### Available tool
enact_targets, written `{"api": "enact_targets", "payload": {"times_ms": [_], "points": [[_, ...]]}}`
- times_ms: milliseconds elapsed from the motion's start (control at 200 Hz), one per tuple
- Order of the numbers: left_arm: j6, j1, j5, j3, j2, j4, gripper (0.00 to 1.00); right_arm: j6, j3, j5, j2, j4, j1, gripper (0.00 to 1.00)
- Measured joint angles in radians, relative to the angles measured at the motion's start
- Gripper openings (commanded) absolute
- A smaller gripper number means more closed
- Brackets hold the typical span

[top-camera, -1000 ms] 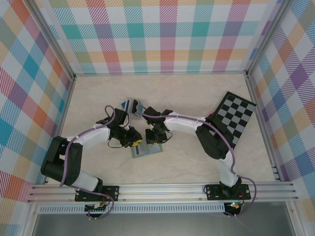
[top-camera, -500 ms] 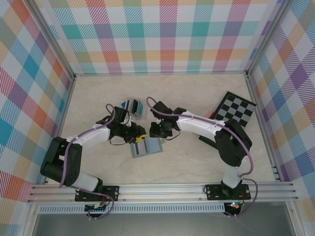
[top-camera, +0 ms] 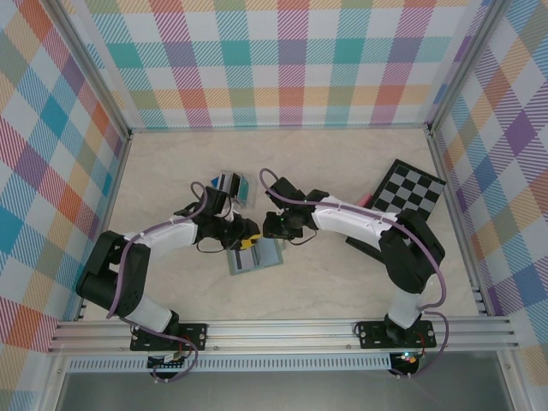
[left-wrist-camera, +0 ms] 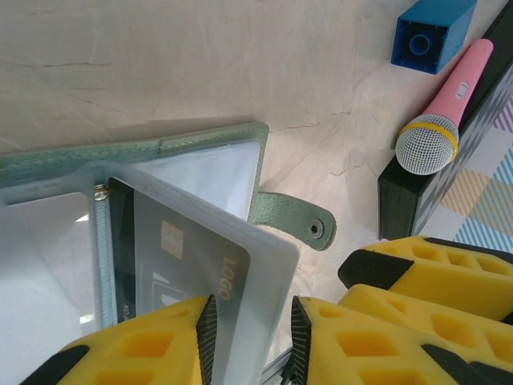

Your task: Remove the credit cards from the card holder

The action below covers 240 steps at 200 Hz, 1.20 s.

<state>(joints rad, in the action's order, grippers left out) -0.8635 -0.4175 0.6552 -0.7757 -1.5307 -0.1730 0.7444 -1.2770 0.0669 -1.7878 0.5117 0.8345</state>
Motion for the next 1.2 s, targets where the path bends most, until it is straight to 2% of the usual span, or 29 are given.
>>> {"api": "enact_targets", "payload": {"times_ms": [110, 250, 445, 725, 1200], "points": [[-0.008, -0.002, -0.011, -0.002, -0.002, 0.0, 0.35, 0.001, 0.012, -0.011, 0.011, 0.001, 0.0, 0.3], [-0.007, -0.001, -0.077, -0.007, 0.021, -0.026, 0.35, 0.0, 0.015, -0.026, 0.021, 0.001, 0.0, 0.28], [-0.005, 0.008, -0.133, -0.006, 0.052, -0.062, 0.29, -0.021, 0.002, -0.002, 0.008, 0.012, 0.0, 0.24], [-0.002, 0.01, -0.125, -0.005, 0.006, -0.068, 0.24, -0.042, -0.111, 0.031, -0.136, 0.079, 0.013, 0.2], [0.016, -0.001, -0.117, -0.027, -0.08, -0.116, 0.23, -0.042, -0.17, 0.021, -0.23, 0.19, 0.014, 0.21]]}}
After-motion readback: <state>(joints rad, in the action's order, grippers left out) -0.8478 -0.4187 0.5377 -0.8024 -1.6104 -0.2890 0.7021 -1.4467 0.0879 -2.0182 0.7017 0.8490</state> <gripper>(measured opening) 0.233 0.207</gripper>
